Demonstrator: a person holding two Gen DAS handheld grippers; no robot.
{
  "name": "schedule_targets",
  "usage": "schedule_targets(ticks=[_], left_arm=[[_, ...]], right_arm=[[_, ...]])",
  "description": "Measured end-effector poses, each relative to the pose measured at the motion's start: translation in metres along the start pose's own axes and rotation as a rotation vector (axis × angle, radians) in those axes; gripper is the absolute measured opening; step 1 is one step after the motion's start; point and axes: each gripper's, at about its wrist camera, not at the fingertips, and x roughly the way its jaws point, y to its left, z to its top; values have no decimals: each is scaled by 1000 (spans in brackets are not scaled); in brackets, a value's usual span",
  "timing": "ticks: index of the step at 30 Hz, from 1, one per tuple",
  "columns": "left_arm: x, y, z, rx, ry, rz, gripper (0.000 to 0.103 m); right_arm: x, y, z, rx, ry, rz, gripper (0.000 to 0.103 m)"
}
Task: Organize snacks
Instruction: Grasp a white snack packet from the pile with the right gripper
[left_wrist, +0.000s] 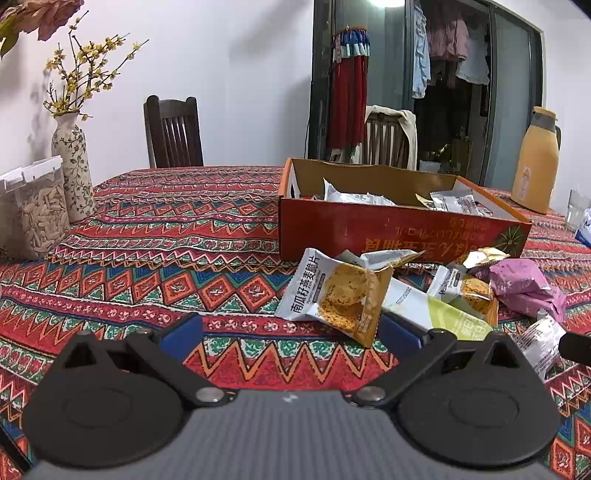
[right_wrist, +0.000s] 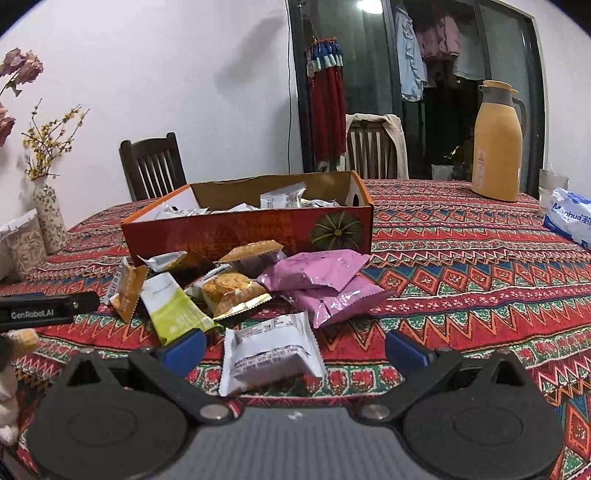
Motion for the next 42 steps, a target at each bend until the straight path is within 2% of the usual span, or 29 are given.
schedule_targets(ticks=[6,12,14,16,19,26,30,34,42], left_arm=[[1,4,0,-20,8,-14,103],[2,3,-1,-16,4,-13,103],[2,3,-1,-18,5,-13,103],[2,3,-1,-19,7,-15,103],[3,3,-1,-20,11,-19,103],[5,4,-1,-24,19,-20,103],[5,4,-1,-22,19,-18,103],[6,3,-1,-19,23,-13,103],[7,-1,3,8,56,-3,103]], right_arm=[[7,5,1,-17,18,7,103],[30,13,5,-63,80,11,103],[37,16,5,-82,96,-1,98],[44,18,4,-98,112,1,80],[48,19,2,-113,136,29,68],[44,21,-1,-134,118,58,63],[42,21,-2,-138,107,78,53],[38,20,-4,-128,81,92,48],[16,20,5,-131,-15,108,47]])
